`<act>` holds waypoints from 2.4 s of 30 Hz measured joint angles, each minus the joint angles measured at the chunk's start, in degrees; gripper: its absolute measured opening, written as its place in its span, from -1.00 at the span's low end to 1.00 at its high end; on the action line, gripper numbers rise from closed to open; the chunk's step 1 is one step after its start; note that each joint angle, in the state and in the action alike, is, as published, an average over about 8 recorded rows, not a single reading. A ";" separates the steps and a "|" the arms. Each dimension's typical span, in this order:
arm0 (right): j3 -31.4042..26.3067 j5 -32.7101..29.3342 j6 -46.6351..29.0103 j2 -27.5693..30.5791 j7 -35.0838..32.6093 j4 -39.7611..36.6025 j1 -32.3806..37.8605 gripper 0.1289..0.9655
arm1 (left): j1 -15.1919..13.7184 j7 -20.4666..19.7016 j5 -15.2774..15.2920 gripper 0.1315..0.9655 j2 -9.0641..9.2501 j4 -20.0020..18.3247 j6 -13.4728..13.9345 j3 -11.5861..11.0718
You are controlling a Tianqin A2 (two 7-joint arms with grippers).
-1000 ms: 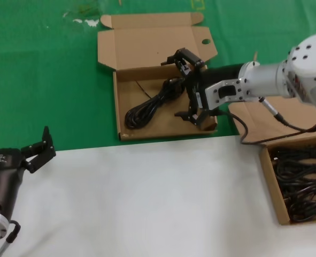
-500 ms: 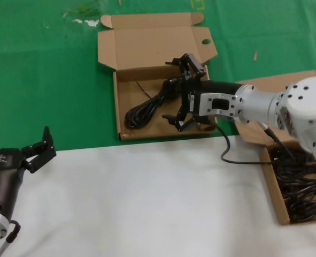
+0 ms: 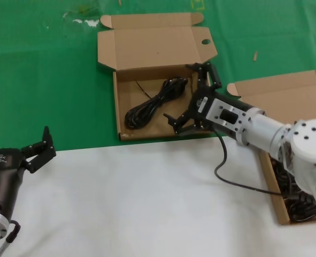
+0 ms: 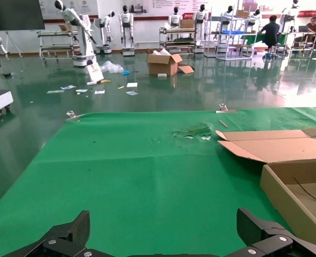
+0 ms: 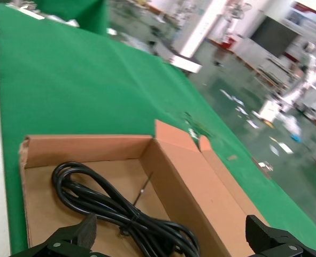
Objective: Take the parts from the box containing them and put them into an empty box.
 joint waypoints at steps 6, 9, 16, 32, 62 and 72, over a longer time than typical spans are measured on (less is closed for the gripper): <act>2.28 1.64 4.43 0.11 4.55 5.13 -5.54 1.00 | 0.00 -0.01 -0.01 1.00 0.00 0.00 0.00 0.00; 3.42 2.47 6.65 0.16 6.83 7.71 -8.29 1.00 | 0.00 -0.02 0.00 1.00 0.00 0.00 0.00 0.00; 6.07 4.37 11.78 0.28 12.10 13.66 -14.66 1.00 | 0.00 -0.02 0.00 1.00 0.00 0.00 0.00 0.00; 12.17 8.78 23.64 0.56 24.28 27.41 -29.34 1.00 | 0.00 -0.02 0.00 1.00 0.00 0.00 0.00 0.00; 15.05 10.86 29.24 0.69 30.04 33.90 -36.28 1.00 | 0.00 -0.02 -0.01 1.00 0.00 0.00 0.00 0.00; 15.05 10.86 29.24 0.69 30.03 33.90 -36.28 1.00 | 0.00 -0.02 -0.01 1.00 0.00 0.00 0.00 0.00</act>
